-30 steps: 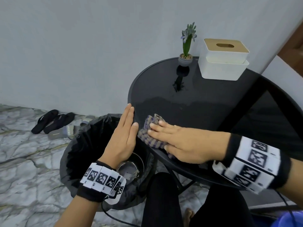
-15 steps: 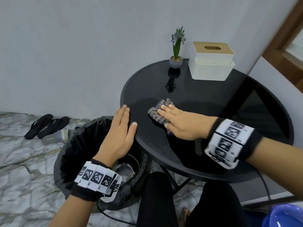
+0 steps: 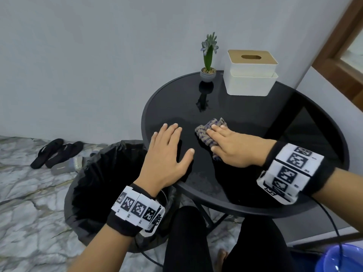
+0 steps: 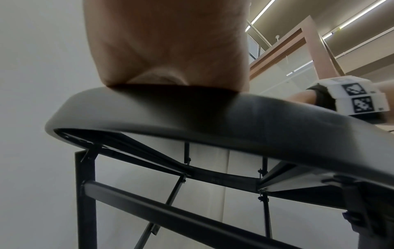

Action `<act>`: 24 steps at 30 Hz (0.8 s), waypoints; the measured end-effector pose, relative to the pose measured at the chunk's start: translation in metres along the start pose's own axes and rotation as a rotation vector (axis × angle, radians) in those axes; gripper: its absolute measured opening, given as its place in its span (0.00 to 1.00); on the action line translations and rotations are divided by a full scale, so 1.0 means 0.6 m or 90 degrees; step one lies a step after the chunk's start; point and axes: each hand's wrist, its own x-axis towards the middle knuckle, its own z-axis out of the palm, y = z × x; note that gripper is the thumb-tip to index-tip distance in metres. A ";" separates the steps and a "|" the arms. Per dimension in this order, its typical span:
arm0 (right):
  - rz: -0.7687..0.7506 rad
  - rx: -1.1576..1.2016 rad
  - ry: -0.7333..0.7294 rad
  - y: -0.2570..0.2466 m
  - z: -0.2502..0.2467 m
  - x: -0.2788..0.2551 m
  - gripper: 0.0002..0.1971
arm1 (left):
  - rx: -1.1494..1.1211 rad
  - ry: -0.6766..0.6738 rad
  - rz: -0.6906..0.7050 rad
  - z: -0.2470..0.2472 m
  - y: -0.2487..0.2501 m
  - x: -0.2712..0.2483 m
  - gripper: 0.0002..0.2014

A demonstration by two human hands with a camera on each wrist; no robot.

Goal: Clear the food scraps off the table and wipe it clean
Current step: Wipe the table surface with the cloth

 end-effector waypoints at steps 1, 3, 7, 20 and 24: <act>0.011 0.000 0.010 0.001 -0.003 0.013 0.31 | 0.020 -0.006 0.000 0.003 0.002 0.001 0.38; 0.020 0.003 0.023 -0.003 -0.008 0.039 0.31 | 0.051 -0.025 -0.003 0.006 0.002 0.000 0.38; -0.013 0.005 0.024 -0.021 -0.009 0.058 0.31 | 0.106 -0.062 -0.011 0.006 -0.004 -0.001 0.38; -0.022 0.025 0.032 0.037 0.015 -0.026 0.31 | 0.149 -0.081 -0.009 0.006 0.003 -0.001 0.37; -0.012 0.018 0.063 0.026 0.002 0.036 0.30 | 0.153 -0.084 -0.011 0.008 0.004 0.000 0.38</act>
